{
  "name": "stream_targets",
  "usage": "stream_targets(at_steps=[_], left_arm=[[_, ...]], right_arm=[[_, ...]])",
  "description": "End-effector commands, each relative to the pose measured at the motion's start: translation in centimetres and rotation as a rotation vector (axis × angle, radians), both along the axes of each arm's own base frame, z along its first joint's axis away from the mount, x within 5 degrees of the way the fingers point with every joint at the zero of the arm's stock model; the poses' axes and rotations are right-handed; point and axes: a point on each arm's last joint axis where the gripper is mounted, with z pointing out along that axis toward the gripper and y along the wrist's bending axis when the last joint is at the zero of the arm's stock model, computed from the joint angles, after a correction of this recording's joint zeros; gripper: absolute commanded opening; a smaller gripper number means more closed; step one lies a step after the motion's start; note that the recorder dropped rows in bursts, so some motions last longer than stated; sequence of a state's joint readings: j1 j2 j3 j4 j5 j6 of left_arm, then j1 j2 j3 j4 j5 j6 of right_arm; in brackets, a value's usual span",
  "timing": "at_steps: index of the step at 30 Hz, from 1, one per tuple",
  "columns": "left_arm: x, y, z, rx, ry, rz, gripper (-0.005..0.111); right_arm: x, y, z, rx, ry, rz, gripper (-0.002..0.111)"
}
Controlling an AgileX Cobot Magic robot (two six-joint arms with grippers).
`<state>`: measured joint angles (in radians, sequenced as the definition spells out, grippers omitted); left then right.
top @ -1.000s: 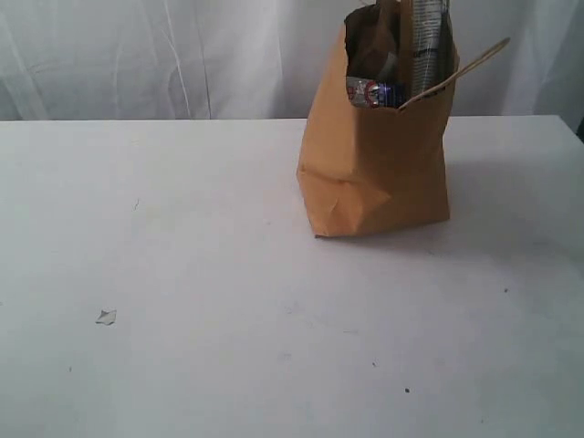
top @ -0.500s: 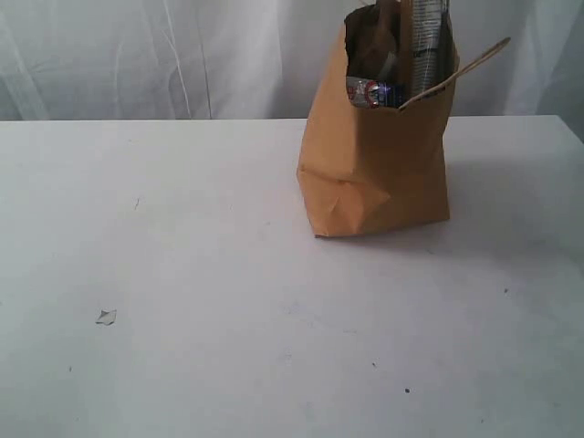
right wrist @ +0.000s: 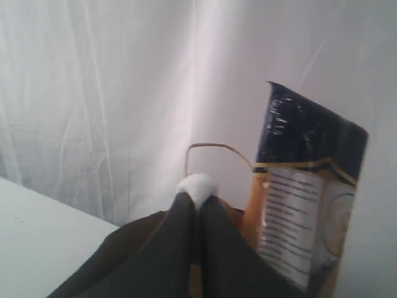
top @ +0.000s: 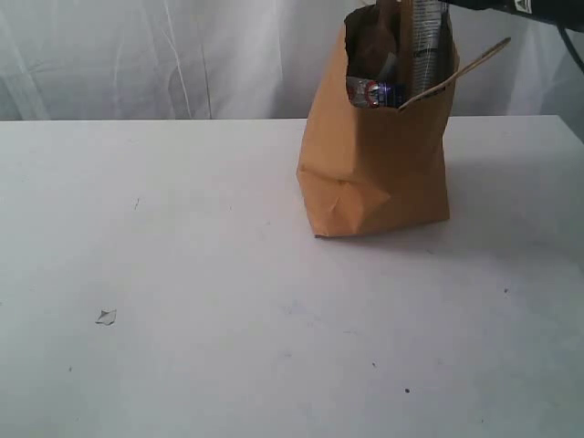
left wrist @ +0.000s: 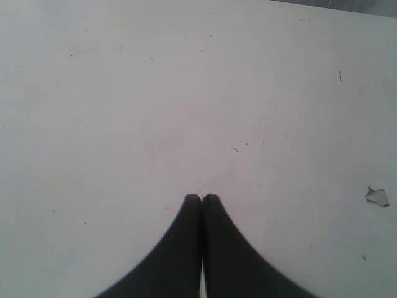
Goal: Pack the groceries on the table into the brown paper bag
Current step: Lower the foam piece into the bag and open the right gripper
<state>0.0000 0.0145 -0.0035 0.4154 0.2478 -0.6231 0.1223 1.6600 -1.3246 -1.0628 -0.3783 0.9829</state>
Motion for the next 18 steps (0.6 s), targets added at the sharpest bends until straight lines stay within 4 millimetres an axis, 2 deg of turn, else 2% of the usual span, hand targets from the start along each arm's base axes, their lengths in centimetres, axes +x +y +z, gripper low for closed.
stream_targets(at_steps=[1, 5, 8, 11, 13, 15, 16, 17, 18], left_arm=[[0.0, 0.0, -0.1, 0.006, 0.006, -0.001, 0.0], [0.0, 0.0, -0.1, 0.006, 0.006, -0.001, 0.0], [0.0, 0.0, -0.1, 0.006, 0.006, -0.001, 0.0], [0.0, 0.0, -0.1, 0.006, 0.006, -0.001, 0.0], [0.0, 0.0, -0.1, 0.006, 0.006, -0.001, 0.0], [0.0, 0.0, -0.1, 0.006, 0.006, -0.001, 0.0], [0.0, 0.0, -0.1, 0.006, 0.006, -0.001, 0.0], [0.0, 0.0, -0.1, 0.006, 0.006, -0.001, 0.0], [0.0, 0.0, -0.1, 0.006, 0.006, -0.001, 0.0]], right_arm=[[-0.7, 1.2, -0.5, -0.103, -0.012, 0.163, 0.0], [-0.6, 1.6, -2.4, -0.189, 0.076, 0.23, 0.0], [-0.5, 1.6, -3.0, -0.182, 0.125, 0.235, 0.001], [-0.5, 1.6, -3.0, -0.145, 0.149, 0.229, 0.01], [-0.5, 1.6, -3.0, -0.137, 0.154, 0.227, 0.021], [-0.4, 1.6, -3.1, -0.084, 0.189, 0.218, 0.039], [-0.4, 1.6, -3.2, -0.047, 0.215, 0.201, 0.051], [0.0, 1.1, -3.3, 0.012, 0.256, 0.126, 0.075], [0.2, 0.8, -3.3, 0.034, 0.27, 0.085, 0.086]])
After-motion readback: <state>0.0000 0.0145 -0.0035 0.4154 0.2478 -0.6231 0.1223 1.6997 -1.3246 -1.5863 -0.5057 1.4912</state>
